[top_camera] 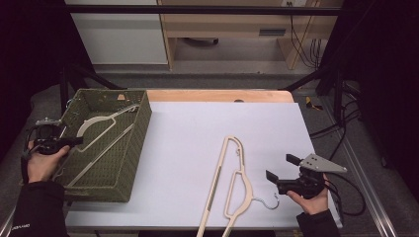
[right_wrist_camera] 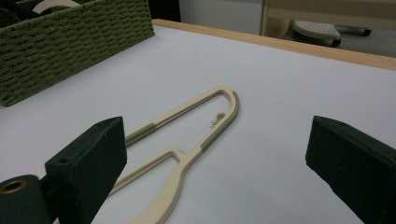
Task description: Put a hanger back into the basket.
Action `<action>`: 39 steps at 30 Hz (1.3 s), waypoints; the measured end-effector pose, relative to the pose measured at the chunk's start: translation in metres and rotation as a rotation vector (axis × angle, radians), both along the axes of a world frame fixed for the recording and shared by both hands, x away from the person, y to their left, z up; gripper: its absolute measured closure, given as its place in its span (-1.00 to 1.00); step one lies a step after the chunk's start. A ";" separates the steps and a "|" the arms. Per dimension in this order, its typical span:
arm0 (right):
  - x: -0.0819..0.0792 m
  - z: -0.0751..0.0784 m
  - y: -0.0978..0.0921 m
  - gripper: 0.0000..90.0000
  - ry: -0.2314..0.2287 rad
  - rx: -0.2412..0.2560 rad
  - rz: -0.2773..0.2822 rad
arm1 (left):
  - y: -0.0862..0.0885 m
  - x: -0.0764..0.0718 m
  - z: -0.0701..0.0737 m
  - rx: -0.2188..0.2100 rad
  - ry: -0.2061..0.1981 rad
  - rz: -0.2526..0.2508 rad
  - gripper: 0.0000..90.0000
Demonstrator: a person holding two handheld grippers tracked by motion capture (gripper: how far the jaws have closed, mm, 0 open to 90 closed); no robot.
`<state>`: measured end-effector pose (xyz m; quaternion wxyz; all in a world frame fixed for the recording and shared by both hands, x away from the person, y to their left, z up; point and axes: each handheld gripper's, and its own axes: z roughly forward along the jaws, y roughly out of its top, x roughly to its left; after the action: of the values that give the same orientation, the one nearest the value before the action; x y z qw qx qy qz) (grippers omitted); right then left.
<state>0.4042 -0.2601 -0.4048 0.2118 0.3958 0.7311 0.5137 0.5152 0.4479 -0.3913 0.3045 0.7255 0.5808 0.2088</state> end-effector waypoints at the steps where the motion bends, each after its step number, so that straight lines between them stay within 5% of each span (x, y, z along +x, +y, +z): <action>1: 0.000 0.000 0.000 -0.87 -0.001 -0.002 0.000 | 0.000 0.000 -0.001 0.011 0.007 0.009 0.72; 13: -0.001 0.000 0.001 -0.88 0.002 0.005 0.002 | -0.003 0.003 -0.003 0.053 0.093 0.056 0.45; 23: -0.002 0.001 -0.001 -0.88 -0.005 0.009 0.005 | -0.008 -0.003 0.002 0.069 0.071 0.059 0.21; 30: -0.003 0.003 -0.002 -0.88 -0.010 0.013 -0.002 | -0.015 -0.022 0.025 0.027 -0.056 0.021 0.08; 39: -0.006 0.004 -0.003 -0.87 -0.038 -0.007 0.026 | -0.062 -0.057 0.061 -0.069 -0.296 -0.086 -0.27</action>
<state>0.3980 -0.2626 -0.4005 0.2203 0.3757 0.7339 0.5213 0.4582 0.3863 -0.3300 0.4201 0.7002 0.5048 0.2799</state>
